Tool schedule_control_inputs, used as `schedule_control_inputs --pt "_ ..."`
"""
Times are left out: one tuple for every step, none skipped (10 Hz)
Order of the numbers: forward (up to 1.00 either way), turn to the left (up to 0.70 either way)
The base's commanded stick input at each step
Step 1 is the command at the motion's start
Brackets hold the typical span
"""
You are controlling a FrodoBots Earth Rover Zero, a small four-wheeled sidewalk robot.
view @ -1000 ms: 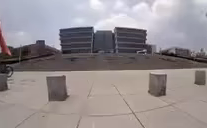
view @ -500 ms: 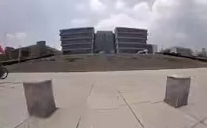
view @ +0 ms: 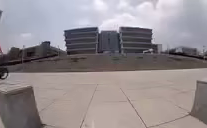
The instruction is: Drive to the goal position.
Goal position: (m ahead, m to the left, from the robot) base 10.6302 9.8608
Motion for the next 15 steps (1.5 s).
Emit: schedule_control_inputs --pt "1.0 0.2" --pt "1.0 0.2" --pt "1.0 0.2" --pt "1.0 0.2" --pt "1.0 0.2" --pt "1.0 0.2" --pt "1.0 0.2" --pt "1.0 0.2" --pt "1.0 0.2" --pt "1.0 0.2" --pt "1.0 0.2" --pt "1.0 0.2" --pt "1.0 0.2" --pt "1.0 0.2" --pt "1.0 0.2"
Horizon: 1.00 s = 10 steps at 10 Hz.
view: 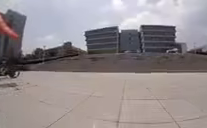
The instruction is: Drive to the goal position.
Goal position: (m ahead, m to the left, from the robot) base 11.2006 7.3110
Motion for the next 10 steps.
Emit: schedule_control_inputs --pt "1.0 0.2" --pt "1.0 0.2" --pt "1.0 0.2" --pt "1.0 0.2" --pt "1.0 0.2" --pt "1.0 0.2" --pt "1.0 0.2" --pt "1.0 0.2" --pt "1.0 0.2" --pt "1.0 0.2"
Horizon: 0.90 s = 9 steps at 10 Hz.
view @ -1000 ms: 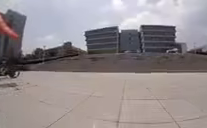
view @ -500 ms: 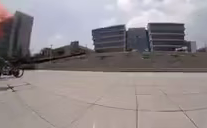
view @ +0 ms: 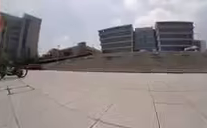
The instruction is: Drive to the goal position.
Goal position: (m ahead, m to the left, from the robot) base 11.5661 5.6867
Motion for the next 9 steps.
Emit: schedule_control_inputs --pt "1.0 0.2" --pt "1.0 0.2" --pt "1.0 0.2" --pt "0.45 0.22" --pt "0.0 0.0" --pt "0.0 0.0" --pt "0.0 0.0" --pt "0.0 0.0" --pt "0.0 0.0"
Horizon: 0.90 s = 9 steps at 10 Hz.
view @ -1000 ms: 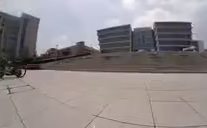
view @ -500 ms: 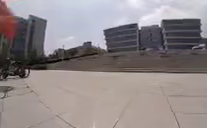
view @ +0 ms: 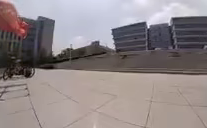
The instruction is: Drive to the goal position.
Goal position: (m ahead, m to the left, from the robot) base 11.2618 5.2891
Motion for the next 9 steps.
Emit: schedule_control_inputs --pt "0.0 0.0" --pt "0.0 0.0" --pt "0.0 0.0" --pt "0.0 0.0" --pt "0.13 0.0" --pt "0.7 0.0" --pt "1.0 0.0" --pt "1.0 0.0" --pt "1.0 0.0"
